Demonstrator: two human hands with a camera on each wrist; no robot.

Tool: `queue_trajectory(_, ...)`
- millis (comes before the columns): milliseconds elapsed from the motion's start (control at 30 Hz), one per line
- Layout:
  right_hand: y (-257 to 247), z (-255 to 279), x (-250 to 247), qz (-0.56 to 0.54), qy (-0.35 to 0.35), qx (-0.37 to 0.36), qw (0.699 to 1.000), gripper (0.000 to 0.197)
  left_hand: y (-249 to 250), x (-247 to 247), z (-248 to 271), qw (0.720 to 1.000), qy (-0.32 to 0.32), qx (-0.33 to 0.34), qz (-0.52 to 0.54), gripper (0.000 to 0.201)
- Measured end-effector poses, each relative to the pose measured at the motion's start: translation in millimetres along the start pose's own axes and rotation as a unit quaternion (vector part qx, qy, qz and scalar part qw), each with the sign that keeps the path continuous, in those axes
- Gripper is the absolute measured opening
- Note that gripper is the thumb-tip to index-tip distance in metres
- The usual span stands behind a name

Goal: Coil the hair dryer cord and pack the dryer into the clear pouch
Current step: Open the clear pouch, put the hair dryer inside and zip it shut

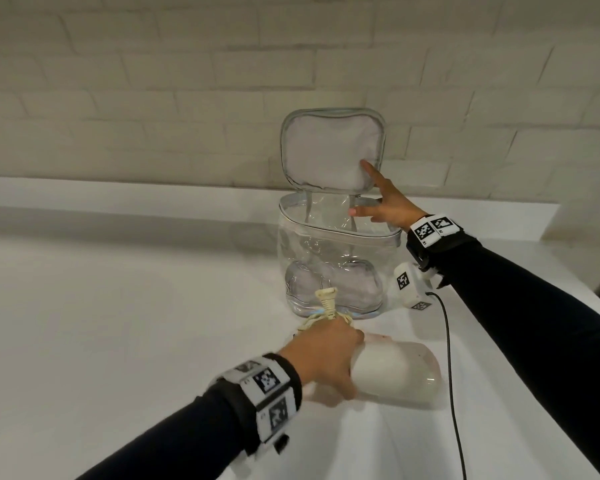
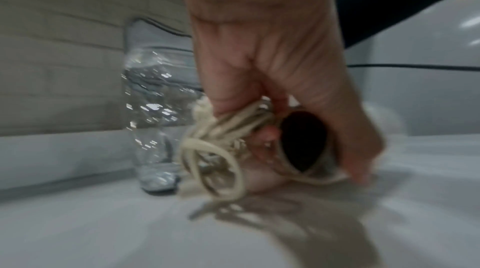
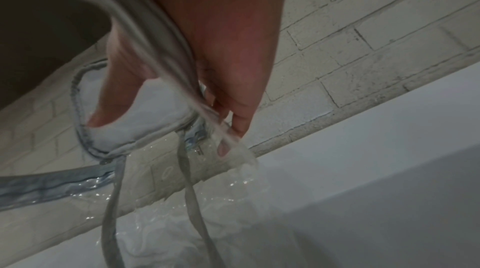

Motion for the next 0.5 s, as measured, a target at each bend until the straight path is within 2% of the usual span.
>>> queue_trajectory(67, -0.2, 2.1, 0.6, -0.014, 0.000, 0.003, 1.000, 0.094, -9.2, -9.5, 3.6, 0.997, -0.022, 0.019, 0.076, 0.039)
queue_trajectory(133, -1.8, 4.4, 0.9, -0.022, 0.001, 0.003, 1.000, 0.090, -24.5, -20.4, 10.5, 0.986, -0.011, 0.000, 0.167, 0.028)
queue_trajectory(267, -2.7, 7.5, 3.1, -0.033, -0.007, 0.006, 0.999, 0.085, -54.4, -25.4, 24.6, 0.944, 0.047, -0.040, 0.323, 0.033)
queue_trajectory(333, -3.3, 8.8, 4.3, -0.050, -0.008, 0.005, 0.999, 0.079, -63.4, -40.7, 37.6, 0.924, 0.068, -0.045, 0.374, 0.017)
queue_trajectory(400, -4.8, 9.1, 3.3, -0.073, -0.005, 0.004, 0.997, 0.069, -66.1, -78.6, 54.8, 0.925, 0.084, -0.041, 0.368, 0.014)
queue_trajectory(500, -7.0, 9.1, 6.8, -0.102, -0.013, 0.015, 0.995, 0.057, -67.0, -162.7, 75.6, 0.953, 0.109, -0.048, 0.278, 0.018)
Point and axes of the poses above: each hand's wrist, its own z-axis away from the middle knuckle, its own x-axis out of the palm, y = z × x, the point moved 10 cm from there along -z, towards the middle knuckle, and after that the axes turned 1 degree about z, right-handed, at the moved point
